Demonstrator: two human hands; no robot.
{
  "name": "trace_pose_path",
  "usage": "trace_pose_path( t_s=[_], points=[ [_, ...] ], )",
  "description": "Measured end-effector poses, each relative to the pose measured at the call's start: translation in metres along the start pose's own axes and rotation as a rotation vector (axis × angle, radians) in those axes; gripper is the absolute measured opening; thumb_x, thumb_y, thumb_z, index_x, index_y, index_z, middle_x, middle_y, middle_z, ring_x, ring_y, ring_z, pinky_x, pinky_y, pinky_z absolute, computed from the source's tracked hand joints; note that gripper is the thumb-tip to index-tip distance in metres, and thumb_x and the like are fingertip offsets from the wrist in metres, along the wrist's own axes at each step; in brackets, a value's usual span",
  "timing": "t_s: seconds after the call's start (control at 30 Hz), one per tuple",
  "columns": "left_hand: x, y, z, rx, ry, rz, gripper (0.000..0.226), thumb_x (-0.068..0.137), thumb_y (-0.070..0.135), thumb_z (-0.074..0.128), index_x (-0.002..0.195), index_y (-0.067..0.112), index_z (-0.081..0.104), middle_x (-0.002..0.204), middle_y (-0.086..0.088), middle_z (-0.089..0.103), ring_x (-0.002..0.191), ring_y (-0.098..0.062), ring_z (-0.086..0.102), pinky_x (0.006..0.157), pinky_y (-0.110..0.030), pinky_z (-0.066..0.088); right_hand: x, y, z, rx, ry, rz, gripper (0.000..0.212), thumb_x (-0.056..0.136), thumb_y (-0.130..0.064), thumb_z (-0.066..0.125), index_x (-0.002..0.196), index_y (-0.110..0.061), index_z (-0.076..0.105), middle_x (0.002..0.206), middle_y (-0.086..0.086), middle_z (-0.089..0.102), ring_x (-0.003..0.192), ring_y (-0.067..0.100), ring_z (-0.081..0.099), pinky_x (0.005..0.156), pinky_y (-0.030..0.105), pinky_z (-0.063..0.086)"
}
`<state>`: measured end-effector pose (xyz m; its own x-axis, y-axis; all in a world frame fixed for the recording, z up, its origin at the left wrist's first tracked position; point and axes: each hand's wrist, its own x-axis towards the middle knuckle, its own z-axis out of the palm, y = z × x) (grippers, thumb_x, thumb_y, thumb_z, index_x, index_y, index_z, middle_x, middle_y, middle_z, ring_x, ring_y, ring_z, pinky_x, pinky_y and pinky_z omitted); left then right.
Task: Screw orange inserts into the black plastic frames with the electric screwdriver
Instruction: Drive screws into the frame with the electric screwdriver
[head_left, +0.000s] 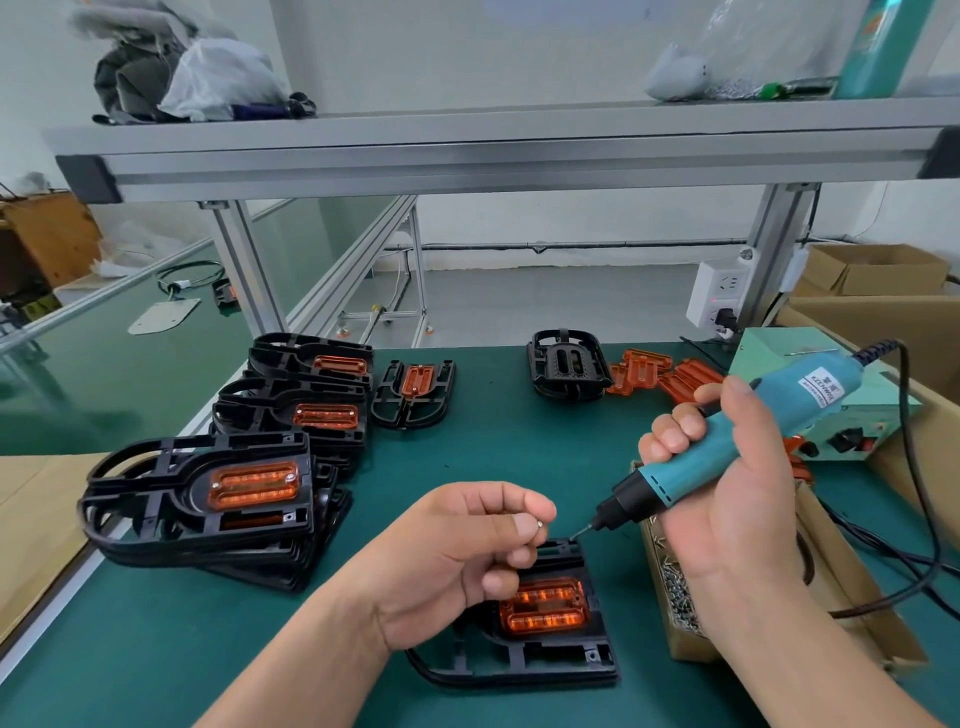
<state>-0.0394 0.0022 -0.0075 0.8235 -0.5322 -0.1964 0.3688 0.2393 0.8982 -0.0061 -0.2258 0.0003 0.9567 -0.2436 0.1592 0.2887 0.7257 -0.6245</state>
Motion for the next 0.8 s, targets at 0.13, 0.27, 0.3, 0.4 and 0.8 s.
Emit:
trace_pose_path(
  t_s=[0.13, 0.27, 0.3, 0.4, 0.8],
  points=[
    [0.0, -0.001, 0.003, 0.075, 0.055, 0.045, 0.01, 0.098, 0.001, 0.066, 0.106, 0.004, 0.072, 0.09, -0.008, 0.058, 0.07, -0.011, 0.047, 0.05, -0.018, 0.03, -0.001, -0.008, 0.006, 0.044, -0.015, -0.025, 0.022, 0.105, -0.033, 0.058, 0.088, -0.018, 0.059, 0.073, -0.003, 0.046, 0.063, 0.012, 0.044, 0.06, 0.024, 0.045],
    [0.0, -0.003, 0.007, 0.104, 0.069, 0.052, 0.01, 0.105, 0.002, 0.058, 0.107, 0.003, 0.068, 0.09, -0.008, 0.058, 0.067, -0.01, 0.043, 0.048, -0.018, 0.028, -0.004, -0.014, 0.011, 0.077, -0.041, -0.053, 0.024, 0.105, -0.036, 0.057, 0.089, -0.018, 0.058, 0.073, -0.003, 0.045, 0.062, 0.012, 0.043, 0.061, 0.024, 0.043],
    [0.0, -0.004, 0.008, 0.107, 0.063, 0.05, 0.01, 0.105, 0.002, 0.059, 0.106, 0.004, 0.068, 0.09, -0.009, 0.059, 0.067, -0.01, 0.043, 0.048, -0.018, 0.029, -0.005, -0.015, 0.011, 0.083, -0.045, -0.053, 0.025, 0.105, -0.037, 0.057, 0.089, -0.018, 0.058, 0.072, -0.004, 0.045, 0.062, 0.012, 0.044, 0.061, 0.024, 0.043],
    [-0.001, -0.006, 0.01, 0.124, 0.037, 0.04, 0.008, 0.1, 0.004, 0.063, 0.106, 0.004, 0.069, 0.091, -0.01, 0.06, 0.069, -0.011, 0.045, 0.049, -0.018, 0.034, -0.007, -0.014, 0.013, 0.086, -0.055, -0.049, 0.025, 0.106, -0.038, 0.056, 0.09, -0.018, 0.058, 0.072, -0.004, 0.046, 0.062, 0.011, 0.044, 0.061, 0.024, 0.044],
    [0.0, -0.008, 0.013, 0.129, 0.035, 0.013, 0.012, 0.101, -0.003, 0.062, 0.107, 0.004, 0.071, 0.092, -0.011, 0.065, 0.068, -0.011, 0.047, 0.049, -0.017, 0.035, -0.01, -0.011, 0.012, 0.067, -0.063, -0.03, 0.025, 0.104, -0.038, 0.058, 0.09, -0.018, 0.058, 0.072, -0.004, 0.047, 0.062, 0.012, 0.045, 0.061, 0.024, 0.045]
  ],
)
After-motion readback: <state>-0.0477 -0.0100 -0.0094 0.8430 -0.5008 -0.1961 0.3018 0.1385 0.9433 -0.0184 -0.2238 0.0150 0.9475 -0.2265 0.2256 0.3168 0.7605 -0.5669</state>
